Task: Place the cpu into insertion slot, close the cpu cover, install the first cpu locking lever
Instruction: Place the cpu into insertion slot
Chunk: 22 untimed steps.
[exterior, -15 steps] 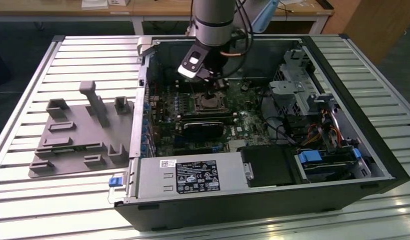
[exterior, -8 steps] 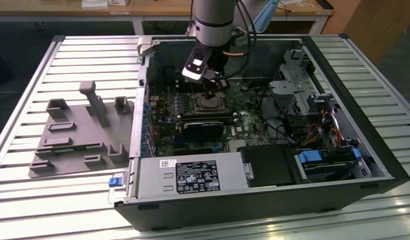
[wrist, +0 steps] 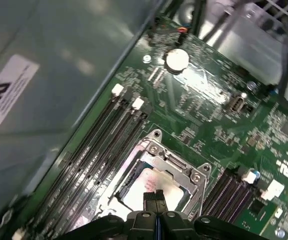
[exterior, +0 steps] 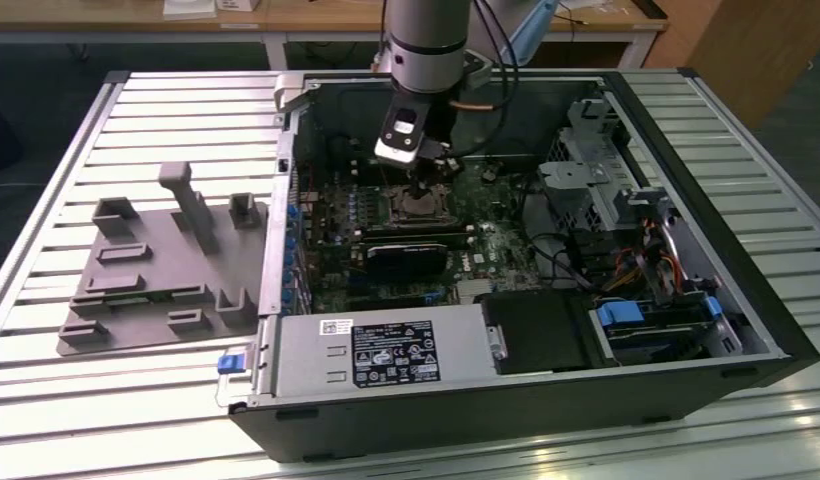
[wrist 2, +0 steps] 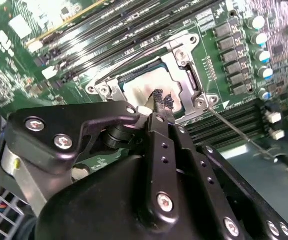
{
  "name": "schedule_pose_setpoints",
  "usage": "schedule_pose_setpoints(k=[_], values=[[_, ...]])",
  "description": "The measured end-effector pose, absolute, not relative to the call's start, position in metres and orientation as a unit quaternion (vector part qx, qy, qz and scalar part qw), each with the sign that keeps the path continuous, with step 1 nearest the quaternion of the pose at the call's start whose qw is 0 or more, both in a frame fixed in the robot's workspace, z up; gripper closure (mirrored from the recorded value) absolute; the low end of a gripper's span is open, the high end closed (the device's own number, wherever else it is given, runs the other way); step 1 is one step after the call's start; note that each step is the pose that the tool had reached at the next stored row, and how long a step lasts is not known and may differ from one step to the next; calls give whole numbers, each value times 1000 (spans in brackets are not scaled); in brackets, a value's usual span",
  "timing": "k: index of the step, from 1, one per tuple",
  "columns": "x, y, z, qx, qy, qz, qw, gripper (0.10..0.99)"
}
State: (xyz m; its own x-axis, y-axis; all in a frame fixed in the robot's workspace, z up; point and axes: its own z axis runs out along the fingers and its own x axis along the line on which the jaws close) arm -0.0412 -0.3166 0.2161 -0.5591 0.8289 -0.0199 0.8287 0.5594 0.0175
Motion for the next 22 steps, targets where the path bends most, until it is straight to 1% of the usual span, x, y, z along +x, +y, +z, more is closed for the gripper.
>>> schedule_pose_setpoints(k=[22], values=[[-41, -317, 216, 288, 957, 6, 12, 984]])
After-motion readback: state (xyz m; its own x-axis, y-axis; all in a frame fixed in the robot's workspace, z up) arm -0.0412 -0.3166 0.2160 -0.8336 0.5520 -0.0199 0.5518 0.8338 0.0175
